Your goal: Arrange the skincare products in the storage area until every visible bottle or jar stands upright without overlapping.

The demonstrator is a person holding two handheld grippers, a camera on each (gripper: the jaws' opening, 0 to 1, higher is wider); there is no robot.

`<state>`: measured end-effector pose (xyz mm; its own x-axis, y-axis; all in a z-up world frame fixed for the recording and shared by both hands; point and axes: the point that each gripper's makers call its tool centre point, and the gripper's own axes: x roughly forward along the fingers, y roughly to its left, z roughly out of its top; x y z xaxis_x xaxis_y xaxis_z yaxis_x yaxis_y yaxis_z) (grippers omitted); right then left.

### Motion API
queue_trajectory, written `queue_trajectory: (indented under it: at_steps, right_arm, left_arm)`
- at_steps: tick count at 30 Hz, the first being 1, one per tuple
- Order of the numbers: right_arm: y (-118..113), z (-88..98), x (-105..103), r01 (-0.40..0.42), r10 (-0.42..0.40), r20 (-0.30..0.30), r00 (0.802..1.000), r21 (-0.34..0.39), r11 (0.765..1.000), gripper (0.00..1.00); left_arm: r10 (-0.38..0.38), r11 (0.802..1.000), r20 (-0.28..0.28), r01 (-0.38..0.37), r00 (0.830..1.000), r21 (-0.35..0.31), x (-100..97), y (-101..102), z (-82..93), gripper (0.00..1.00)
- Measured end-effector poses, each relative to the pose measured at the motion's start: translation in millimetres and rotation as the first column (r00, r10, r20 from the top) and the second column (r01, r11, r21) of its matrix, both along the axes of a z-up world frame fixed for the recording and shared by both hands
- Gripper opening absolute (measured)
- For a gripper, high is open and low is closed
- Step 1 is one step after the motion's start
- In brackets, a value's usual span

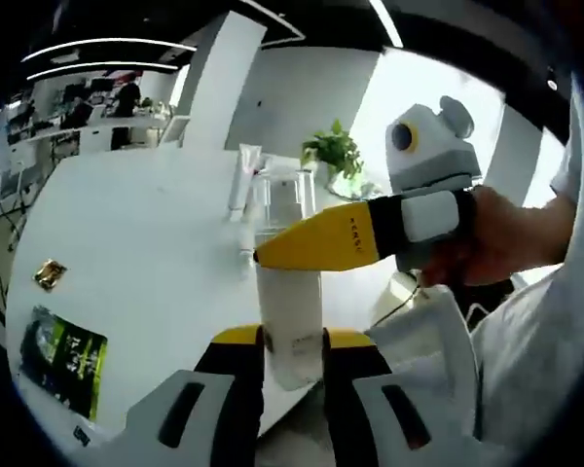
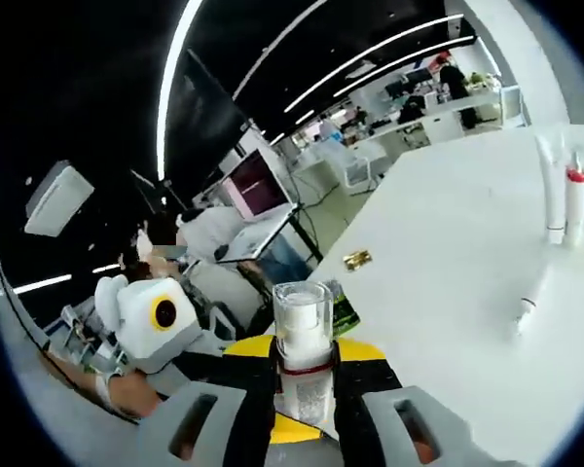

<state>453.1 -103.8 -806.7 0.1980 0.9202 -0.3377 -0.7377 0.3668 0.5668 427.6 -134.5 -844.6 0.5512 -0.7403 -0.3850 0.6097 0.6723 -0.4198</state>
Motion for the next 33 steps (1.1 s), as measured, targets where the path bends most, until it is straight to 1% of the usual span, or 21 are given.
queue_trajectory:
  at_steps: [1, 3, 4, 5, 6, 8, 9, 11, 12, 13, 16, 18, 19, 20, 21, 22, 23, 25, 26, 29, 33]
  right_arm:
    - [-1, 1.2, -2, -0.033, 0.033, 0.001, 0.999, 0.004, 0.999, 0.15]
    - [-3, 6.9, -11, -0.133, 0.132, 0.022, 0.991, 0.031, 0.991, 0.15]
    - [-4, 9.7, -15, -0.164, 0.164, 0.018, 0.986, 0.043, 0.985, 0.16]
    - [-6, 12.9, -22, -0.222, 0.222, 0.019, 0.975, 0.059, 0.973, 0.17]
    - [-7, 14.2, -25, -0.244, 0.243, 0.017, 0.970, 0.066, 0.968, 0.17]
    - [-13, 21.7, -35, -0.325, 0.324, 0.030, 0.946, 0.101, 0.940, 0.18]
    - [-15, 24.6, -37, -0.335, 0.335, 0.021, 0.942, 0.123, 0.934, 0.18]
    - [-20, 29.8, -41, -0.341, 0.355, -0.057, 0.933, 0.173, 0.924, 0.19]
    - [-21, 31.3, -40, -0.336, 0.350, -0.053, 0.935, 0.183, 0.924, 0.18]
    - [-23, 30.8, -40, -0.336, 0.349, -0.049, 0.936, 0.175, 0.925, 0.18]
    - [-22, 31.6, -39, -0.312, 0.326, -0.058, 0.944, 0.181, 0.933, 0.17]
    - [-20, 30.2, -31, -0.266, 0.275, -0.029, 0.961, 0.170, 0.949, 0.17]
    - [-20, 28.9, -30, -0.237, 0.252, -0.069, 0.965, 0.171, 0.956, 0.17]
    - [-19, 26.7, -28, -0.212, 0.225, -0.070, 0.972, 0.160, 0.964, 0.16]
    - [-18, 25.9, -26, -0.198, 0.208, -0.056, 0.976, 0.153, 0.968, 0.16]
    - [-18, 23.7, -21, -0.172, 0.175, -0.010, 0.985, 0.129, 0.977, 0.16]
    - [-18, 20.9, -21, -0.156, 0.158, -0.007, 0.987, 0.111, 0.982, 0.16]
    - [-19, 17.0, -11, -0.088, 0.087, 0.015, 0.996, 0.077, 0.993, 0.16]
    - [-20, 14.3, -8, -0.059, 0.057, 0.029, 0.998, 0.056, 0.997, 0.16]
    - [-20, 12.3, -2, 0.018, -0.019, 0.017, 1.000, 0.047, 0.999, 0.16]
    - [-18, 11.0, -2, 0.069, -0.070, 0.052, 0.996, 0.011, 0.998, 0.16]
  left_arm:
    - [-0.003, 1.000, -0.002, 0.003, 1.000, -0.007, -0.6, -1, 0.5, 0.17]
    - [-0.071, 0.993, -0.022, 0.069, 0.997, -0.098, -8.8, -11, 7.4, 0.18]
    - [-0.099, 0.988, -0.022, 0.095, 0.995, -0.120, -12.2, -14, 9.9, 0.18]
    - [-0.145, 0.980, -0.021, 0.140, 0.989, -0.144, -18.2, -18, 13.1, 0.18]
    - [-0.168, 0.974, -0.014, 0.164, 0.986, -0.155, -21.5, -20, 15.7, 0.18]
    - [-0.200, 0.958, -0.028, 0.190, 0.979, -0.216, -27.3, -24, 22.3, 0.18]
    - [-0.215, 0.948, -0.020, 0.204, 0.976, -0.246, -29.9, -25, 27.0, 0.18]
    - [-0.251, 0.922, -0.034, 0.228, 0.967, -0.313, -36.5, -27, 34.2, 0.18]
    - [-0.244, 0.923, -0.026, 0.224, 0.969, -0.311, -35.4, -26, 34.4, 0.18]
    - [-0.253, 0.917, -0.035, 0.228, 0.967, -0.329, -37.1, -27, 35.8, 0.18]
    - [-0.244, 0.920, -0.031, 0.221, 0.969, -0.325, -35.8, -27, 36.4, 0.18]
    - [-0.209, 0.932, -0.026, 0.192, 0.978, -0.306, -29.3, -26, 33.8, 0.18]
    - [-0.210, 0.932, -0.030, 0.190, 0.977, -0.309, -29.7, -27, 34.0, 0.18]
    - [-0.195, 0.938, -0.047, 0.172, 0.980, -0.301, -27.4, -27, 32.3, 0.19]
    - [-0.164, 0.955, -0.040, 0.148, 0.986, -0.256, -21.9, -24, 27.5, 0.18]
    - [-0.145, 0.967, -0.026, 0.136, 0.989, -0.216, -18.7, -22, 24.5, 0.18]
    - [-0.147, 0.971, -0.026, 0.140, 0.989, -0.195, -19.4, -22, 23.1, 0.18]
    - [-0.099, 0.984, -0.021, 0.095, 0.995, -0.152, -12.5, -19, 19.6, 0.17]
    - [-0.081, 0.991, -0.013, 0.080, 0.997, -0.103, -9.5, -15, 16.0, 0.16]
    - [-0.068, 0.995, 0.000, 0.068, 0.998, -0.069, -6.1, -17, 16.4, 0.16]
    - [-0.053, 0.999, 0.021, 0.053, 0.998, -0.007, -2.1, -16, 12.5, 0.17]
